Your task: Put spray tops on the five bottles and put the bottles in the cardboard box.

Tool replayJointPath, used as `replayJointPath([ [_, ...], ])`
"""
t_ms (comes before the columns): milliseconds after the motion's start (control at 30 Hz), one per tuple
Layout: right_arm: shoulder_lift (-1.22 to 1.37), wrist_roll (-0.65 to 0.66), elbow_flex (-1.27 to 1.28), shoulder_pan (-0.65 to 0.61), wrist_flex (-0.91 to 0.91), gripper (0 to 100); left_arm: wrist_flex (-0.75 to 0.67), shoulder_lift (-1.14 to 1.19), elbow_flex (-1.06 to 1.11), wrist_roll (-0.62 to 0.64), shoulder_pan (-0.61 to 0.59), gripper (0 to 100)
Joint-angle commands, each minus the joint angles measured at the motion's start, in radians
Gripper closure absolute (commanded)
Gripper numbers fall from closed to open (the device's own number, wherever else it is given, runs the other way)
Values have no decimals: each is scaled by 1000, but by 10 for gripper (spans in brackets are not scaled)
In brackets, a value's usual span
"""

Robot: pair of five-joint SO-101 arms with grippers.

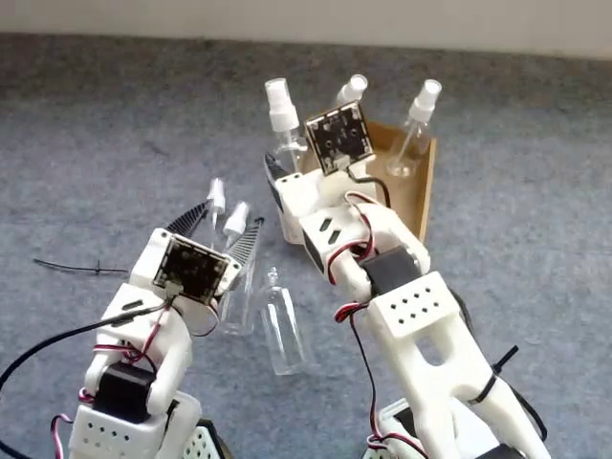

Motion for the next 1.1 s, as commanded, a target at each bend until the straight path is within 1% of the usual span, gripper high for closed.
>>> replayJointPath([
  [0, -30, -9, -124, -8, 53, 995, 5, -2, -79, -2, 159, 771],
  [100, -31, -9, -140, -7, 54, 995, 5, -2, -79, -9, 237, 771],
  [167, -31, -5, -139, -7, 54, 995, 0, -2, -85, -9, 243, 764],
  [300, -39, -8, -137, -12, 56, 995, -2, -1, -105, -9, 245, 708],
  [333, -41, -8, -137, -12, 62, 995, -2, -1, -105, -9, 245, 712],
  [400, -41, -9, -145, -12, 122, 995, -2, -1, -102, -18, 237, 729],
  [467, -42, -9, -171, -13, 189, 995, -6, 7, -93, -55, 216, 739],
  [567, -58, -15, -226, -13, 295, 995, -83, 74, -68, -61, 180, 740],
  [667, -94, -84, -288, -13, 390, 995, -157, 196, -64, -60, 171, 740],
  [733, -119, -91, -314, -13, 435, 995, -195, 271, -68, -60, 168, 740],
  [800, -139, -87, -329, -12, 458, 995, -216, 318, -71, -60, 168, 741],
  [933, -168, -31, -323, -12, 460, 995, -218, 329, -81, -60, 165, 741],
  [1067, -170, -23, -323, -7, 461, 995, -218, 331, -79, -60, 122, 741],
])
